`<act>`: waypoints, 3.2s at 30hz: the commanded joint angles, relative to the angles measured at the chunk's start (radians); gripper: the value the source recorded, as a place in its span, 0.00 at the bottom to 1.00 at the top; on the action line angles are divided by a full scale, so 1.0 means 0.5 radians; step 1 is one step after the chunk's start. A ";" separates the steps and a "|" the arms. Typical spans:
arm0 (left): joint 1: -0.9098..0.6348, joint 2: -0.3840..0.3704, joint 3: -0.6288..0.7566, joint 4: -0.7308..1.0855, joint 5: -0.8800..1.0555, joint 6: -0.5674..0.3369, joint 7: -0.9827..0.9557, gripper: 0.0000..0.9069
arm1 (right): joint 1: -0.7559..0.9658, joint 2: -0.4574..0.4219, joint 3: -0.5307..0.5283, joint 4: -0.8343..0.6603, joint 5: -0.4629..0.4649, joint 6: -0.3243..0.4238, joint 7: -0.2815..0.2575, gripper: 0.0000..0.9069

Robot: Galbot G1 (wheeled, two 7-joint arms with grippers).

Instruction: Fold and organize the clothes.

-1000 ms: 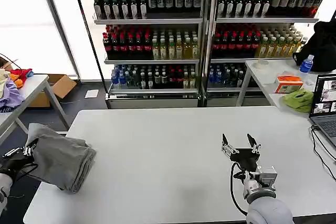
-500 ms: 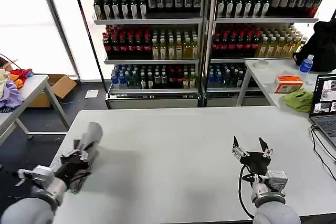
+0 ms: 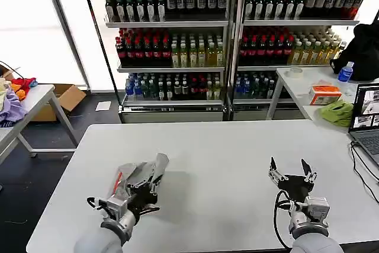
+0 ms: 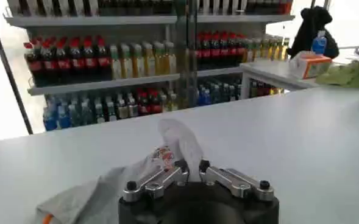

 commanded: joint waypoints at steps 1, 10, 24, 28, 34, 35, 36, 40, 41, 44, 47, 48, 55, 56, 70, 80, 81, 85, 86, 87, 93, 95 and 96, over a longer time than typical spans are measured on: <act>-0.209 -0.130 0.272 0.072 -0.283 -0.078 -0.055 1.00 | 0.027 0.009 -0.083 -0.069 -0.074 -0.037 0.003 1.00; -0.278 -0.153 0.197 -0.071 -0.629 -0.174 -0.108 1.00 | 0.130 -0.067 -0.149 -0.139 0.422 -0.123 -0.050 1.00; -0.090 0.093 -0.384 -0.076 -0.580 0.058 -0.273 1.00 | 0.834 -0.346 -0.863 -0.309 1.586 -0.259 0.100 1.00; -0.009 0.143 -0.533 -0.105 -0.571 0.079 -0.263 1.00 | 0.964 -0.322 -0.950 -0.420 1.616 -0.257 0.085 1.00; 0.089 0.117 -0.579 -0.112 -0.455 0.085 -0.254 1.00 | 1.062 -0.170 -1.155 -0.581 1.587 -0.254 0.124 1.00; 0.092 0.103 -0.580 -0.104 -0.447 0.088 -0.254 1.00 | 1.080 -0.156 -1.187 -0.605 1.588 -0.254 0.141 1.00; 0.097 0.100 -0.580 -0.098 -0.421 0.088 -0.254 1.00 | 1.080 -0.156 -1.187 -0.605 1.588 -0.254 0.141 1.00; 0.098 0.077 -0.585 -0.071 -0.387 0.087 -0.259 1.00 | 1.165 -0.118 -1.306 -0.716 1.589 -0.254 0.231 1.00; 0.099 0.076 -0.586 -0.070 -0.387 0.087 -0.259 1.00 | 1.176 -0.112 -1.321 -0.728 1.589 -0.254 0.245 1.00; 0.100 0.073 -0.588 -0.060 -0.387 0.087 -0.258 1.00 | 1.212 -0.103 -1.364 -0.773 1.590 -0.254 0.258 1.00; 0.095 0.066 -0.589 -0.052 -0.388 0.086 -0.259 1.00 | 1.262 -0.086 -1.405 -0.824 1.591 -0.254 0.257 1.00; 0.093 0.064 -0.589 -0.051 -0.390 0.086 -0.259 1.00 | 1.275 -0.079 -1.414 -0.842 1.591 -0.255 0.257 1.00; 0.101 0.055 -0.606 -0.043 -0.394 0.085 -0.260 1.00 | 1.313 0.003 -1.478 -0.935 1.545 -0.255 0.250 0.48; 0.102 0.055 -0.608 -0.043 -0.395 0.085 -0.259 1.00 | 1.313 0.011 -1.484 -0.934 1.544 -0.255 0.254 0.32; 0.112 0.007 -0.610 -0.059 -0.389 0.080 -0.256 1.00 | 1.287 -0.033 -1.436 -0.931 1.505 -0.249 0.263 0.00; 0.137 0.005 -0.613 -0.073 -0.385 0.077 -0.248 1.00 | 1.238 -0.221 -1.293 -0.841 1.512 -0.253 0.228 0.00; 0.135 0.004 -0.611 -0.074 -0.385 0.077 -0.248 1.00 | 1.227 -0.257 -1.268 -0.829 1.518 -0.253 0.214 0.00; 0.119 -0.002 -0.594 -0.074 -0.383 0.079 -0.252 1.00 | 1.185 -0.418 -1.157 -0.800 1.544 -0.253 0.164 0.00; 0.117 -0.003 -0.590 -0.074 -0.382 0.079 -0.252 1.00 | 1.182 -0.445 -1.145 -0.797 1.550 -0.253 0.155 0.00; 0.113 -0.007 -0.584 -0.073 -0.378 0.079 -0.254 1.00 | 1.172 -0.478 -1.121 -0.793 1.555 -0.254 0.147 0.00; 0.111 -0.025 -0.559 -0.079 -0.366 0.080 -0.253 1.00 | 1.166 -0.680 -0.966 -0.843 1.556 -0.254 0.049 0.00; 0.115 -0.027 -0.559 -0.089 -0.366 0.081 -0.251 1.00 | 1.204 -0.713 -0.922 -0.909 1.484 -0.255 0.006 0.00; 0.116 -0.029 -0.558 -0.095 -0.367 0.081 -0.251 1.00 | 1.227 -0.719 -0.909 -0.957 1.425 -0.254 -0.023 0.00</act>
